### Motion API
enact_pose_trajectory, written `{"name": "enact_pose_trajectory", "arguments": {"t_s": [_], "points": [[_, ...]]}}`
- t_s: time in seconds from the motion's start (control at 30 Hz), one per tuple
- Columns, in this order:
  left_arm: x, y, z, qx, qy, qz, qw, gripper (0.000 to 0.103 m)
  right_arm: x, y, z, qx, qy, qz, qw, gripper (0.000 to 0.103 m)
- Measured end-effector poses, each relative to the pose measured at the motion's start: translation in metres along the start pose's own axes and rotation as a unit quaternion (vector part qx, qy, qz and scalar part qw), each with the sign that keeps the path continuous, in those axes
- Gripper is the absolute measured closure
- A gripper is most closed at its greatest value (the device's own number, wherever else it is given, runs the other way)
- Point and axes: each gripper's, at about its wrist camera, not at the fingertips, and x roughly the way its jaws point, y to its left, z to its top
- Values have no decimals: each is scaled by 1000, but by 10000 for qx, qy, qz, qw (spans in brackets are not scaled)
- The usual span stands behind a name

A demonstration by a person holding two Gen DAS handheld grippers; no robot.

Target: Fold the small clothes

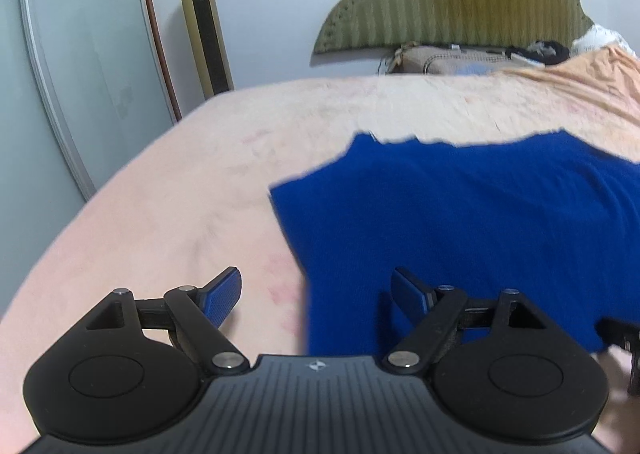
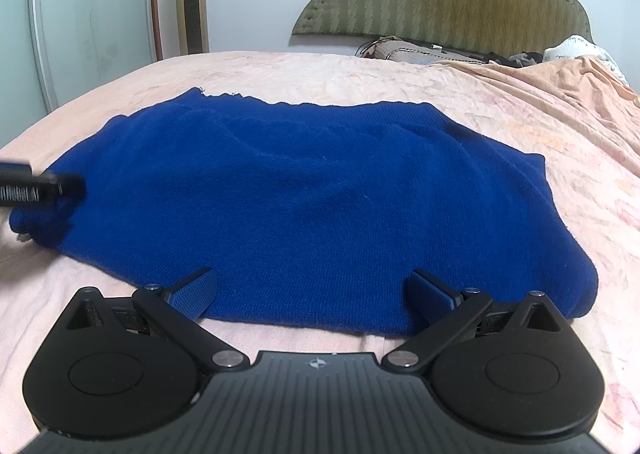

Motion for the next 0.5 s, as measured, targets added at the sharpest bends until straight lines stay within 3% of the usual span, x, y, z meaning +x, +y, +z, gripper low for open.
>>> {"name": "enact_pose_trajectory", "arguments": {"t_s": [0.13, 0.27, 0.37, 0.5], "points": [[10, 24, 19, -212, 56, -267, 9994, 6, -8, 18, 7, -313, -154, -48, 9994, 3], [26, 49, 34, -655, 129, -458, 9967, 4, -21, 62, 10, -1321, -523, -82, 9898, 2], [35, 62, 39, -982, 86, -550, 9936, 4, -24, 102, 4, -2300, -767, -221, 9699, 2], [50, 65, 45, -827, 115, -602, 9947, 4, -21, 141, -6, -3242, -977, -309, 9404, 3]]}}
